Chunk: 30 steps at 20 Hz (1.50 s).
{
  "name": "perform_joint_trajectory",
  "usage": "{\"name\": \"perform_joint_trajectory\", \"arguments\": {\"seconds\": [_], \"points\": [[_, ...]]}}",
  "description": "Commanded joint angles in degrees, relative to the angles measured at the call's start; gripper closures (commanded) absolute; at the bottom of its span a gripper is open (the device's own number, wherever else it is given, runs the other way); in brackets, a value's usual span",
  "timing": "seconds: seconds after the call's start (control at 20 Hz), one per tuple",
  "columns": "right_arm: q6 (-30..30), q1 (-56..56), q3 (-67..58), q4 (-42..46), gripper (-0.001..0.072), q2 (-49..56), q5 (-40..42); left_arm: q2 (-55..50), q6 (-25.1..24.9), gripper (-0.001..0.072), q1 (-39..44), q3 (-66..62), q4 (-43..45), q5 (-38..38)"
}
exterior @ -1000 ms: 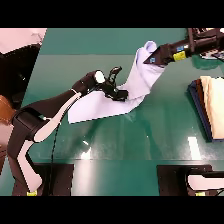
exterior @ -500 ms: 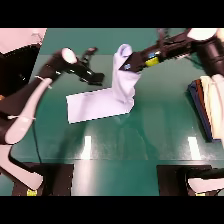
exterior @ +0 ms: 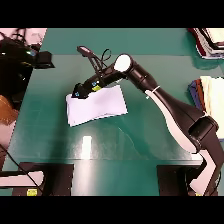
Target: Fold the shirts.
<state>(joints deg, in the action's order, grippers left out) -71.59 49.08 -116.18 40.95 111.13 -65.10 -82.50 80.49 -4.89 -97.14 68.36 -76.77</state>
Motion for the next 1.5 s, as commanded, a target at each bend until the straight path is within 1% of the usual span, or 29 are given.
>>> {"name": "perform_joint_trajectory", "arguments": {"seconds": [0.0,0.1,0.15,0.25,0.4,0.45,0.5,0.6,0.7,0.85,0.9,0.95,1.0,1.05,1.1,1.15,1.2,1.35,1.45], "points": [[0.0,-2.4,0.2,5.8,0.0188,0.2,-7.6,3.3,-0.6,0.0684,-3.0,0.0,0.4,-0.9],[-1.7,-7.5,0.9,11.3,0.0188,-1.1,-14.3,4.1,-1.0,0.0683,-3.0,0.0,0.2,-0.9],[-2.4,-10.4,3.2,12.2,0.0188,-2.3,-15.5,4.1,-1.0,0.0683,-3.0,0.0,0.0,-1.0],[-4.2,-16.7,10.7,12.2,0.0189,-5.6,-15.2,4.1,-1.0,0.0683,-3.0,0.1,0.1,-1.4],[-7.3,-25.5,25.1,12.0,0.0187,-10.7,-9.8,4.1,-1.0,0.0684,-3.0,0.1,0.0,-1.4],[-8.6,-27.7,29.2,10.9,0.0137,-11.6,-7.8,4.1,-1.0,0.0683,-3.0,0.1,-0.2,-1.2],[-8.5,-29.4,32.8,8.1,0.0053,-12.1,-5.9,4.1,-1.0,0.0683,-3.0,0.1,-0.6,-1.0],[-7.7,-30.3,36.8,2.8,0.005,-11.3,-3.4,4.1,-1.0,0.0683,-3.0,0.1,-2.5,0.3],[-5.0,-29.2,38.1,-1.2,0.005,-9.6,-1.0,4.1,-1.0,0.0684,-3.0,0.1,-3.6,1.3],[-4.7,-24.7,33.8,-3.1,0.0051,-4.4,-1.0,4.1,-1.0,0.0683,-3.0,0.1,-4.3,1.2],[-4.7,-22.9,31.6,-4.9,0.0053,-2.2,-1.3,4.1,-1.0,0.0683,-3.0,0.1,-4.3,0.9],[-4.7,-21.3,29.3,-7.2,0.0077,-0.1,-2.0,4.1,-1.0,0.0683,-3.0,0.1,-4.3,0.7],[-4.6,-19.5,26.8,-9.1,0.0147,2.1,-2.8,4.1,-1.0,0.0683,-3.0,0.1,-4.4,0.4],[-4.2,-17.9,24.3,-10.2,0.0238,4.1,-3.6,4.1,-1.0,0.0683,-3.0,0.1,-4.4,0.1],[-4.0,-16.5,22.2,-9.5,0.038,5.5,-4.1,4.1,-1.0,0.0683,-3.0,0.1,-4.5,-0.1],[-3.1,-15.4,20.5,-9.3,0.0581,6.4,-4.0,4.1,-0.9,0.0684,-3.0,0.1,-5.0,-0.2],[-2.3,-14.8,19.3,-9.3,0.0689,6.6,-3.8,4.1,-0.9,0.0684,-2.9,0.1,-6.0,0.0],[-2.2,-16.2,16.1,-7.8,0.069,5.5,-3.7,4.1,-0.3,0.0684,-0.1,0.1,-5.8,1.0],[-4.3,-19.3,15.6,-2.4,0.069,2.5,-3.9,4.1,-0.3,0.0684,3.4,0.1,-5.8,1.5]]}}
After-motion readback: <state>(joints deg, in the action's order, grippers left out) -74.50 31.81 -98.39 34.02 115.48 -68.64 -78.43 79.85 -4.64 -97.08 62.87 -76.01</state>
